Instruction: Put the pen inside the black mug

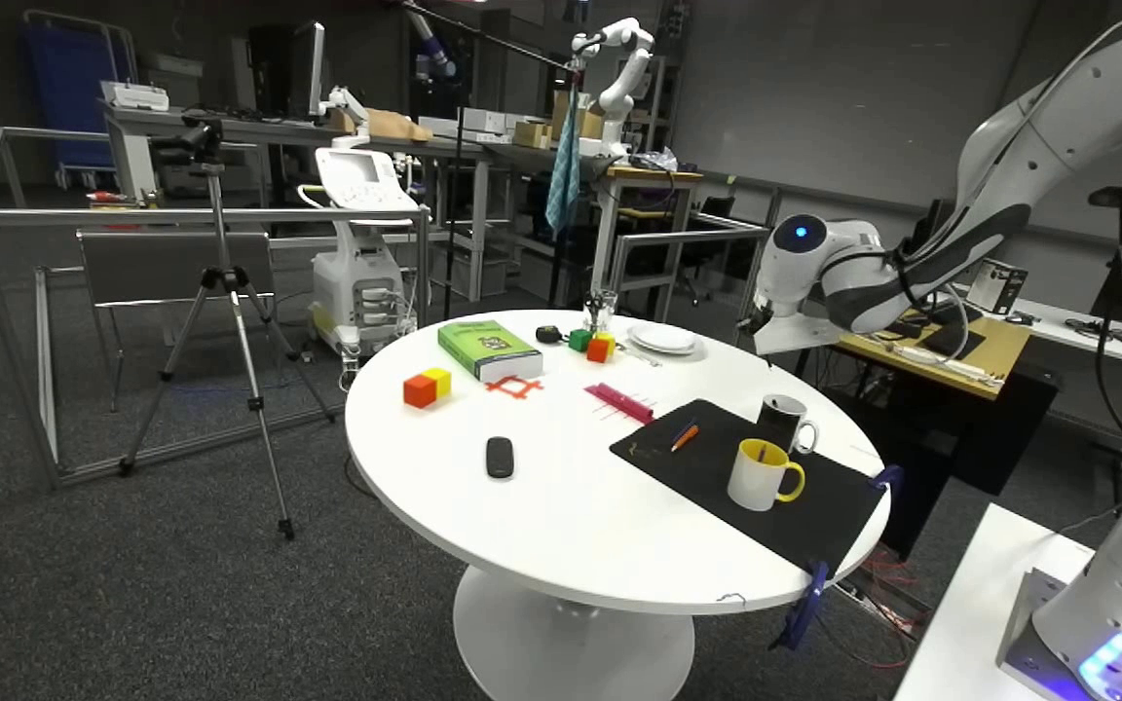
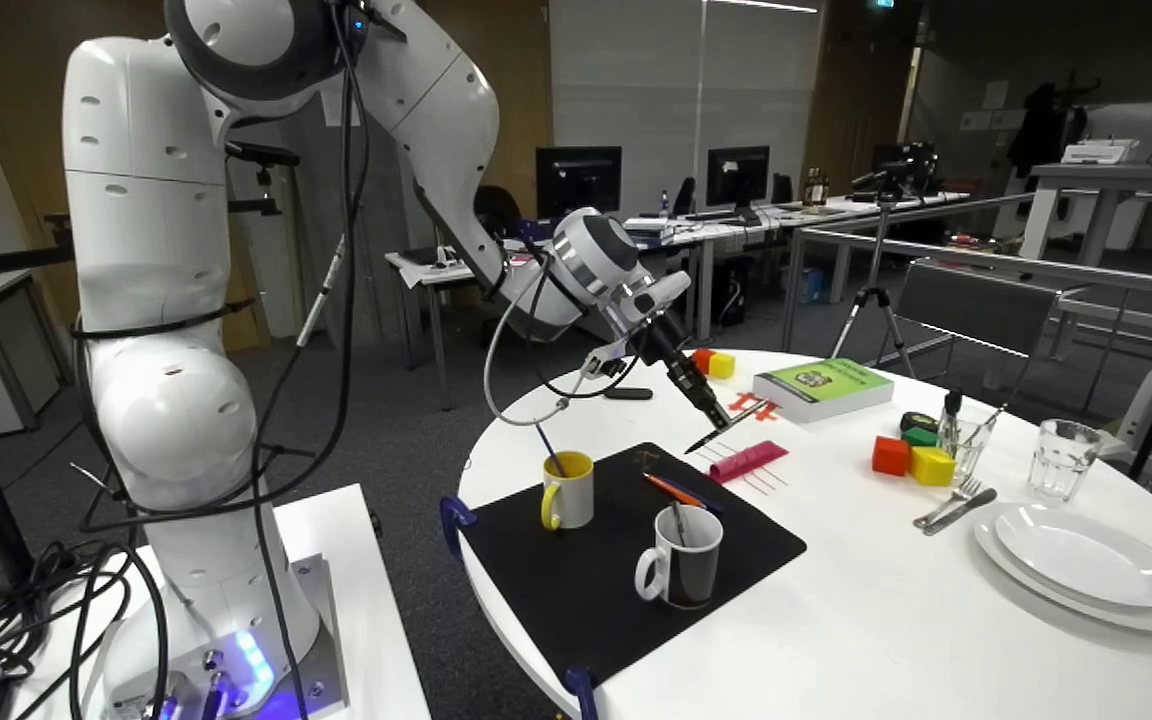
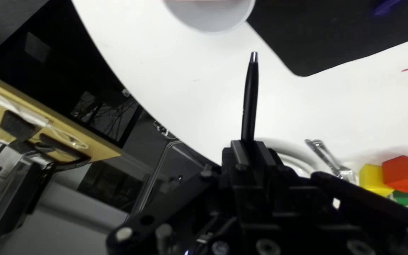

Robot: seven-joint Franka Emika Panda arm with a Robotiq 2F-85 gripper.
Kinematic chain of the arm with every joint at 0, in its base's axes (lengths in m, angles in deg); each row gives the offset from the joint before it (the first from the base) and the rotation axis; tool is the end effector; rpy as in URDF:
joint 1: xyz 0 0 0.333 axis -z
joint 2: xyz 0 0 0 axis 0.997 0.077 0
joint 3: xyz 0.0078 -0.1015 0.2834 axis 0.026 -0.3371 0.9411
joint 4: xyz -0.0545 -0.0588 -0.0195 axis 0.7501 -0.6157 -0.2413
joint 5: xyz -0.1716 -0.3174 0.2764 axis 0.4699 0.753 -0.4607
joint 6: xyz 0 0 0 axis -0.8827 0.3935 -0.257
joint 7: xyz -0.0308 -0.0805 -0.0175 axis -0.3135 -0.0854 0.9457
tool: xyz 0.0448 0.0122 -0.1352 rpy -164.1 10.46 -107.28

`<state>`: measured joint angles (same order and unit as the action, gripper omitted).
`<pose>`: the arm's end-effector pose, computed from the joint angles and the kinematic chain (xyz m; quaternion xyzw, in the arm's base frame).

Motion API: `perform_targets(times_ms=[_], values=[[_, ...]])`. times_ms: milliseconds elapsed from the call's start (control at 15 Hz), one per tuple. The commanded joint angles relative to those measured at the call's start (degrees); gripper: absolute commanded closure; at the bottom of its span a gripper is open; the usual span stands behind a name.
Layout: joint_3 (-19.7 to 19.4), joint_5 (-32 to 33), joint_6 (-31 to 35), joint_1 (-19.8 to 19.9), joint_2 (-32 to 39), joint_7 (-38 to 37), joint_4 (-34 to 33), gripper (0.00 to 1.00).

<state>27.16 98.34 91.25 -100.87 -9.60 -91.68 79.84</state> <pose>0.6017 -0.0560 0.2187 0.8743 -0.3023 0.2692 0.2679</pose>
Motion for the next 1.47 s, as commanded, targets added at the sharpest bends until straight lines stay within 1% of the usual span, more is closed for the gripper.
perform_targets(times_ms=[0,67,200,267,600,1067,1400], values=[[7.09,1.66,-1.65,6.59,-0.58,-1.46,0.06,0.90],[8.19,1.47,-1.56,7.57,-0.47,-1.34,0.06,0.90],[9.08,1.38,-1.49,8.33,-0.25,-1.31,0.06,0.90],[9.20,1.38,-1.49,8.40,-0.16,-1.30,0.06,0.98],[11.91,2.84,-0.97,11.03,1.13,-2.01,0.82,0.98],[12.10,5.67,-1.17,12.57,2.86,-3.22,2.67,0.98],[12.02,8.50,-1.50,13.37,2.59,-4.99,4.20,0.98]])
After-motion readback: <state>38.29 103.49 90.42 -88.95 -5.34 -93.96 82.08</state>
